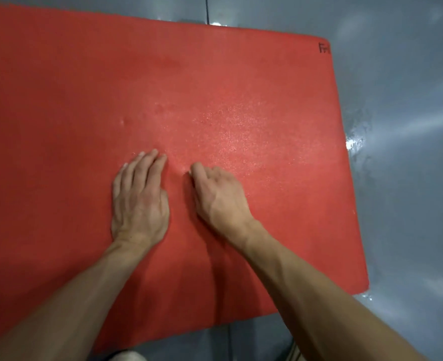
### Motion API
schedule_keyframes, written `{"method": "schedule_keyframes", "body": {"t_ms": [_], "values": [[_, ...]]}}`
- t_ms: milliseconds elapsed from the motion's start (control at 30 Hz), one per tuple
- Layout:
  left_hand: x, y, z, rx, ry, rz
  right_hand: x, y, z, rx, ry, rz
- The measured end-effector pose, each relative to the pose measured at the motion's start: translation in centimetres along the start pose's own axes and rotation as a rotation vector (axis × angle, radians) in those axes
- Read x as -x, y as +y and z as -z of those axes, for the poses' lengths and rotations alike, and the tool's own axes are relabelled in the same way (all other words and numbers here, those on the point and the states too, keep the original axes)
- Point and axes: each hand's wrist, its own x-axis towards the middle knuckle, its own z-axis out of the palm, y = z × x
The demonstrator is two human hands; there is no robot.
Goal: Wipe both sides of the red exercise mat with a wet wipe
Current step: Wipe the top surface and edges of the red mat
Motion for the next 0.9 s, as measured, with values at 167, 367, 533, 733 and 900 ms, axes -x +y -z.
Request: {"method": "schedule_keyframes", "body": {"t_ms": [167,367,533,733,900], "values": [[-0.1,0.1,-0.2,-0.025,-0.008,0.018,1.1,11.0,4.1,0.134,0.074,-0.208],[-0.1,0.3,-0.3,-0.046,-0.016,0.015,0.5,9.0,3.6,0.022,0.212,-0.489],[0.0,0.1,-0.3,-0.028,-0.006,0.002,0.8,-1.2,0.2,-0.014,-0.01,0.207],[-0.2,0.2,-0.5,-0.042,0.011,0.004,2.1,12.8,5.6,0.124,0.149,-0.265],[-0.1,0.3,-0.3,-0.049,0.009,0.007,2.3,3.7,2.0,0.018,0.131,-0.272]]}}
